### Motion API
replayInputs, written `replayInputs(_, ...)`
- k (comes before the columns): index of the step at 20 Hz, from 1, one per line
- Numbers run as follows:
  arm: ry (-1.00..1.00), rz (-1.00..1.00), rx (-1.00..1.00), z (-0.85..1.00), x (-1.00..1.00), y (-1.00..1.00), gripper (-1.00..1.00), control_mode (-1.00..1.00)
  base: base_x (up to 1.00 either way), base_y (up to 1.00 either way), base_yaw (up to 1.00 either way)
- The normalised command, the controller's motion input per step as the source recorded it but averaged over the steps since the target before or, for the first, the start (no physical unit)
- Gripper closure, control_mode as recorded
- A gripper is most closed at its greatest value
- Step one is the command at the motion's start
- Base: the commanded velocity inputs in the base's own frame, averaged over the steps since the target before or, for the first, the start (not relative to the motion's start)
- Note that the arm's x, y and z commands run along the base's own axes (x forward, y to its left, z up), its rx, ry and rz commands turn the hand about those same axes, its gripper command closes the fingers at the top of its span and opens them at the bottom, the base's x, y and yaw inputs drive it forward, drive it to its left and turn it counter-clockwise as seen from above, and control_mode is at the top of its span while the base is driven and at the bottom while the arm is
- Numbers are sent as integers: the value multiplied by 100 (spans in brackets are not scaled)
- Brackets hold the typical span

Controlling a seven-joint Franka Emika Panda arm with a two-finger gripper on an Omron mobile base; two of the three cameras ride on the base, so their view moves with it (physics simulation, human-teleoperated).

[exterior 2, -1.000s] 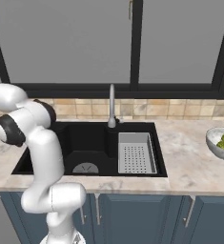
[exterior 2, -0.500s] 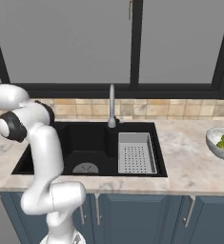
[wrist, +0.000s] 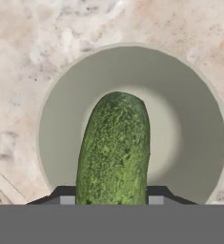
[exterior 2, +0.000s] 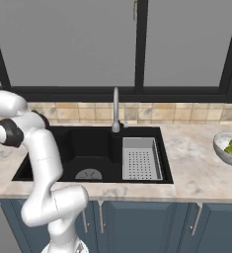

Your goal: Pick the broccolis from the cabinet and place them in one bowl. Pick the cucumber from the sink and place it in the other bowl.

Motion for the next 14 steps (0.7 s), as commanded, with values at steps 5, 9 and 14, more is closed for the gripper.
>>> replayInputs(5,0,0,-9,-25,3,1,100,-100,0,0,0)
replayInputs(9,0,0,-3,-25,0,1,100,-100,0,0,0)
replayInputs(14,0,0,0,-30,0,6,100,-100,0,0,0)
